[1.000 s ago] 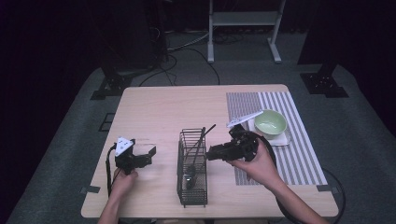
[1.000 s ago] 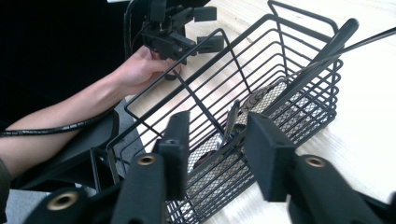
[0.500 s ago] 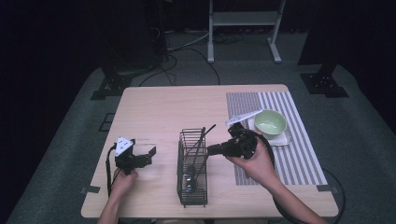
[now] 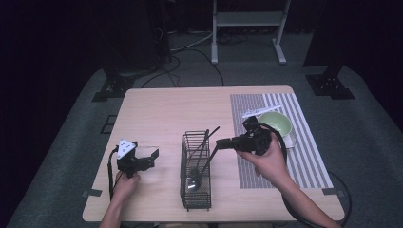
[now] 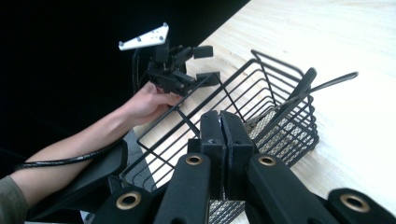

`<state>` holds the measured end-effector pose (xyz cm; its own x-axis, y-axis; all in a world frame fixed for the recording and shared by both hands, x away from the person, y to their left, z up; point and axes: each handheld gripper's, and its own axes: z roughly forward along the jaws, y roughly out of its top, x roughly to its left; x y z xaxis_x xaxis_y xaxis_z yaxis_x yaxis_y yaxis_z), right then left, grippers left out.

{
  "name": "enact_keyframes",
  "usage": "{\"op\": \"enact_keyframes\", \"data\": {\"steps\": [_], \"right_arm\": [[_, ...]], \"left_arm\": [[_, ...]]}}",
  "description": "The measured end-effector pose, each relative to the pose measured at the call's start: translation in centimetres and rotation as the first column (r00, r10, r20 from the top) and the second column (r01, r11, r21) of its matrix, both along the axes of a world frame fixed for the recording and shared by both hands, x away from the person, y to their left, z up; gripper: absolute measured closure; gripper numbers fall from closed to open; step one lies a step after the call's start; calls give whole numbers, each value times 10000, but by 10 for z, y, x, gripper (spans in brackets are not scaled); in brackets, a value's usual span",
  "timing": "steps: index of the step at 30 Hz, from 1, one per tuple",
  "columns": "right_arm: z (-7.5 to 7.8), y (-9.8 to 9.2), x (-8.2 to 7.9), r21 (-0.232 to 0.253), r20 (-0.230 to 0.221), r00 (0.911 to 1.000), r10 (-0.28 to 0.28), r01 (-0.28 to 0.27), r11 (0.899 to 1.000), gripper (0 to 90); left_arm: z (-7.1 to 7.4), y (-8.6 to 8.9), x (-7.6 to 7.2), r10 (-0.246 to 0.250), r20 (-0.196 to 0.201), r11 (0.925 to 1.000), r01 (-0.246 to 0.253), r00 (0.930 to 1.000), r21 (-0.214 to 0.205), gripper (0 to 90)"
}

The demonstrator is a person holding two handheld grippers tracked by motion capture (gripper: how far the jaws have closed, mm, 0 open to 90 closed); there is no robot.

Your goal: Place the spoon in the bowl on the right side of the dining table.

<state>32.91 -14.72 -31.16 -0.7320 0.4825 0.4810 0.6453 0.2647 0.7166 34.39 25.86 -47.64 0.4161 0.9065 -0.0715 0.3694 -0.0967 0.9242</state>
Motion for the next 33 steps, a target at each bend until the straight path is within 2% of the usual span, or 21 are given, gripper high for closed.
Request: {"op": "enact_keyframes", "data": {"steps": [7,21,33], "right_arm": [[11,-11,2,543,-70,9999,-123,127,9984,885],[19,-31,5,1272,-383,9990,-233,280,9915,885],[25,-52,3,1596,-480,9979,-431,503,9859,885]], "left_arm": [[0,0,0,-9,2,10000,9,10000,27,4],[0,0,0,-10,8,10000,10,10000,35,3],[0,0,0,-4,0,10000,4,10000,44,3]]}}
